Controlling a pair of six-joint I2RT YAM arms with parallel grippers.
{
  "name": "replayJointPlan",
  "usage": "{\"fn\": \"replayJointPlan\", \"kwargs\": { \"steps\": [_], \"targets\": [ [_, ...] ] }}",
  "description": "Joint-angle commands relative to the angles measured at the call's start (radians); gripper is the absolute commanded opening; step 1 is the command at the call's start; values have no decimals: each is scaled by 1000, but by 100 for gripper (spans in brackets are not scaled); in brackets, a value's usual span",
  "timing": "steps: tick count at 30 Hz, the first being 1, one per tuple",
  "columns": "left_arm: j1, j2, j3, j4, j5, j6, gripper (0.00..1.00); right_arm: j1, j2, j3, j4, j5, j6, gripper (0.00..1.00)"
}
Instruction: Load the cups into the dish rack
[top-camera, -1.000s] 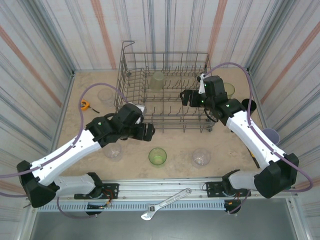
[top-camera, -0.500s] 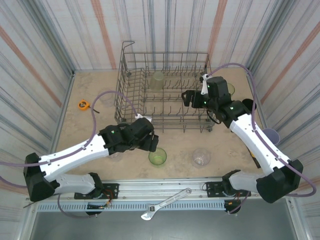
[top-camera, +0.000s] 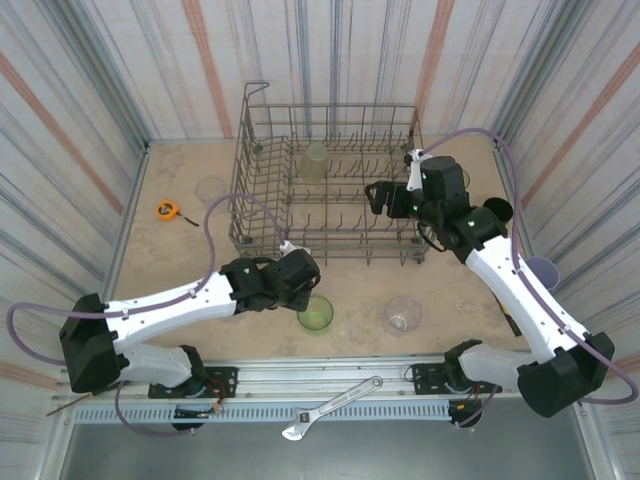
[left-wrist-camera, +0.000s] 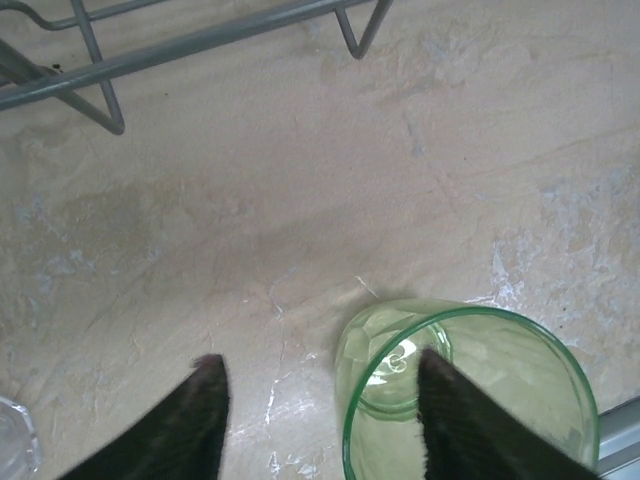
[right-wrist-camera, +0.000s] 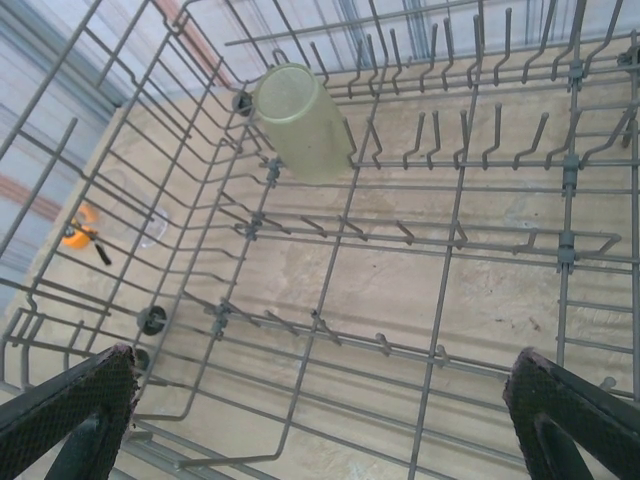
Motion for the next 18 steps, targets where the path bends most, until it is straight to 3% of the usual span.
{"fn": "replayJointPlan", "kwargs": {
  "steps": [1,18],
  "targets": [
    [-17,6,-29,12,13,-8,47,-5,-39,-23,27,-16,-10,99],
    [-32,57,-44,28,8,-25,43,-17,-30,-36,63,-14,-29,99]
  ]
}}
